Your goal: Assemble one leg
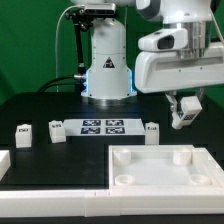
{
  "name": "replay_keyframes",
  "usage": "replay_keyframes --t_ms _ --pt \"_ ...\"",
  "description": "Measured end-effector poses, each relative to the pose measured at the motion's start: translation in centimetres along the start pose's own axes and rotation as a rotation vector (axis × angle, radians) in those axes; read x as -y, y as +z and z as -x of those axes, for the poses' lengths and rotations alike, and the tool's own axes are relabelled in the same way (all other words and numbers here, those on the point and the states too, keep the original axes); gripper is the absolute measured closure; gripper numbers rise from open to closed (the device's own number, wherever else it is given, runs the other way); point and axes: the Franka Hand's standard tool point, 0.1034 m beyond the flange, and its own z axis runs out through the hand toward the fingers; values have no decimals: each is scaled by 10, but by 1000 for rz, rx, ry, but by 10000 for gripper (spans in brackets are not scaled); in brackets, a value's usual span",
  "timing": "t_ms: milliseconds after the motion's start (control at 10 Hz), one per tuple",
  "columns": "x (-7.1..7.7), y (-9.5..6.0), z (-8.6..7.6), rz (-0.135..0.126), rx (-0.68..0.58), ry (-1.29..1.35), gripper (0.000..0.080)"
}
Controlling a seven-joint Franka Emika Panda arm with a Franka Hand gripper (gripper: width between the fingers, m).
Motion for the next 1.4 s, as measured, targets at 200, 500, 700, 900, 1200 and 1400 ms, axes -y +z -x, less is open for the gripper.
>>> replay_keyframes --t_ms 200,500,700,900,1200,1400 --pt "-44 -23 -18 16 20 -8 509" --pt "-44 -23 -23 16 -1 -6 509" --pt "-44 -22 -24 18 -29 -9 509" --pt "-46 -28 -40 30 -158 -12 509" --pt "-40 -16 -61 28 -316 -37 509" --pt "-41 -8 -80 23 -328 -60 509"
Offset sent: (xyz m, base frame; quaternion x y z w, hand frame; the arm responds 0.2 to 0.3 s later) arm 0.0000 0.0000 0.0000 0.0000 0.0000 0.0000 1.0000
